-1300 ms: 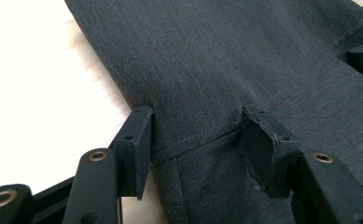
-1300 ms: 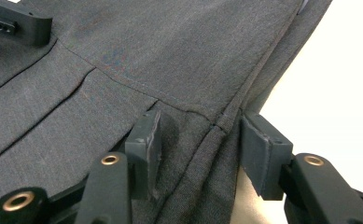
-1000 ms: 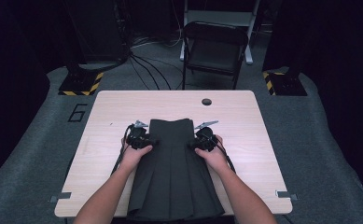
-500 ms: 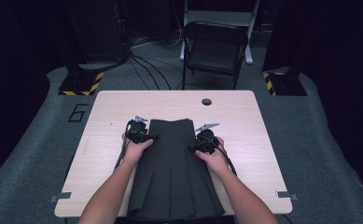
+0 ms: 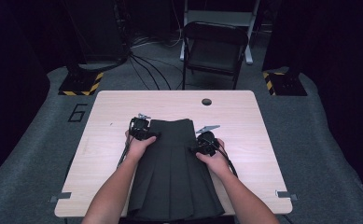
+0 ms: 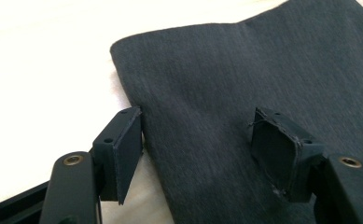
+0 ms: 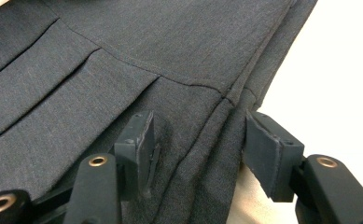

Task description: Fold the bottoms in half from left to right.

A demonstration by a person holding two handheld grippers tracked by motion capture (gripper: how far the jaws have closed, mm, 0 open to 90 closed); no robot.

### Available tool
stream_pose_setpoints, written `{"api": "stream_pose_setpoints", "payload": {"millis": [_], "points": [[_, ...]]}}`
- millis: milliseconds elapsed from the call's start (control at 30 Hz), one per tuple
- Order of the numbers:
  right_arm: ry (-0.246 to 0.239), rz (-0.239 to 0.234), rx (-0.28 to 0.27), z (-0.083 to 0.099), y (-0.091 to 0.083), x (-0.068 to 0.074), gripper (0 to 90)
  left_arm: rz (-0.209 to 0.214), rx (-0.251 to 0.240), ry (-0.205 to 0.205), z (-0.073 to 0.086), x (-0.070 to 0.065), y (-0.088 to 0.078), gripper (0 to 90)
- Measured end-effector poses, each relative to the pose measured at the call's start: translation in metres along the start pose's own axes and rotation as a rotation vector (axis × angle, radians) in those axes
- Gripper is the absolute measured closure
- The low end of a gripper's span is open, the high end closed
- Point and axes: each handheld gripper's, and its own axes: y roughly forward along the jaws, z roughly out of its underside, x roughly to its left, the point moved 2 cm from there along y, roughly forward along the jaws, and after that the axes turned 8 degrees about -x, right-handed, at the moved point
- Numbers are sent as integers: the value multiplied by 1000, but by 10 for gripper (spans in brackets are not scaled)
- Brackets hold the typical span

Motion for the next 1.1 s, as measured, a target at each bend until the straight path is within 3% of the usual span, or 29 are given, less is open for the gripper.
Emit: {"api": "stream_pose_setpoints", "payload": {"millis": [100,333,400,533,633,800,1100], "points": [[-7,-2,0,1,1,0,437,-4,-6,-23,1,3,1,336],[-8,-3,-1,1,1,1,435,2,-7,-11,1,2,3,358],[-20,-6,-3,1,2,1,435,7,-6,-43,0,2,3,364],[-17,-4,-1,1,1,1,434,11,0,-67,-2,3,3,394],[-17,-7,-6,1,1,1,434,17,5,-51,-4,3,2,457],[-16,-7,-5,1,1,1,433,-20,-6,-30,-7,-1,2,544],[-9,-9,-6,1,0,1,430,-38,-25,-11,-13,-5,-3,769]]}}
